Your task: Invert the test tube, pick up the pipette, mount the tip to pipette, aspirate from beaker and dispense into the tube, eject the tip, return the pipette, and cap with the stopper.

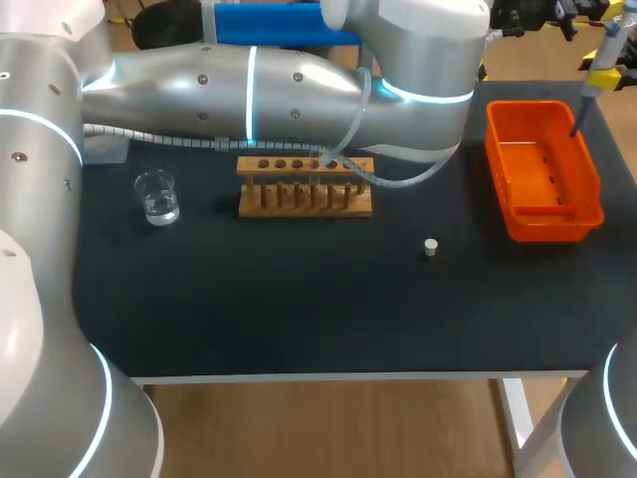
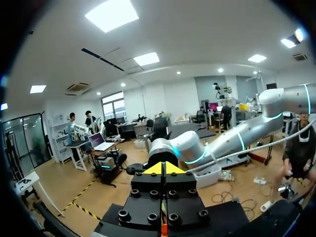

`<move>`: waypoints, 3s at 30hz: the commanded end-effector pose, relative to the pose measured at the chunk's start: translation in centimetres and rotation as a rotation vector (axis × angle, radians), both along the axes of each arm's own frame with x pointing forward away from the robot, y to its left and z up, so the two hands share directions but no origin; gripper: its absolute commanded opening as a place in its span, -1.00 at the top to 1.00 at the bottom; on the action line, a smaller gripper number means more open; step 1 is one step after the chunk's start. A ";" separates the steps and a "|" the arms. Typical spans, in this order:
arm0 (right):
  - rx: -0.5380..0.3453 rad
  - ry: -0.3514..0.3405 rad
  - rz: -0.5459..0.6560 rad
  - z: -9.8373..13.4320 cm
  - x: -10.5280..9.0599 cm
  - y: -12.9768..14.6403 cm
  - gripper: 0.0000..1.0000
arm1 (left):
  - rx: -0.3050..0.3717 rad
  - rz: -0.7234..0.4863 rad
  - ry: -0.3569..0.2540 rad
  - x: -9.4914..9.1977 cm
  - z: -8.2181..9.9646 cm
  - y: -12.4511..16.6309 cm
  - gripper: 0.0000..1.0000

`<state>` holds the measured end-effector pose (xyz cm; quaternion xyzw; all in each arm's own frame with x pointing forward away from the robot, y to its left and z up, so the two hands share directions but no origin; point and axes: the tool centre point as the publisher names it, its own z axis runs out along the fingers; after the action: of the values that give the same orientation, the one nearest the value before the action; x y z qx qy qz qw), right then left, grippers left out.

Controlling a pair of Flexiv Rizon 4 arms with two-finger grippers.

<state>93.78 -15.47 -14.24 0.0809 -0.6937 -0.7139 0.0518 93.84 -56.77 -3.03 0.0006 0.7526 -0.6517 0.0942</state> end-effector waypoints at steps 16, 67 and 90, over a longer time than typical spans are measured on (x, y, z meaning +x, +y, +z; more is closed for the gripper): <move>-0.002 0.000 0.004 0.1 0.1 -0.1 1.00 | 0.043 -0.045 0.027 -2.7 0.0 7.4 -1.00; -0.002 0.000 0.004 0.1 0.1 -0.1 1.00 | -0.131 0.018 0.082 -9.9 -10.1 28.0 -1.00; -0.002 0.000 0.004 0.1 0.1 -0.1 1.00 | -0.126 0.051 0.124 -9.9 -11.3 32.3 -1.00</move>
<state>93.77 -15.47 -14.24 0.0809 -0.6937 -0.7138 0.0518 84.17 -24.65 -14.25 -0.0641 0.7157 -0.6926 0.0623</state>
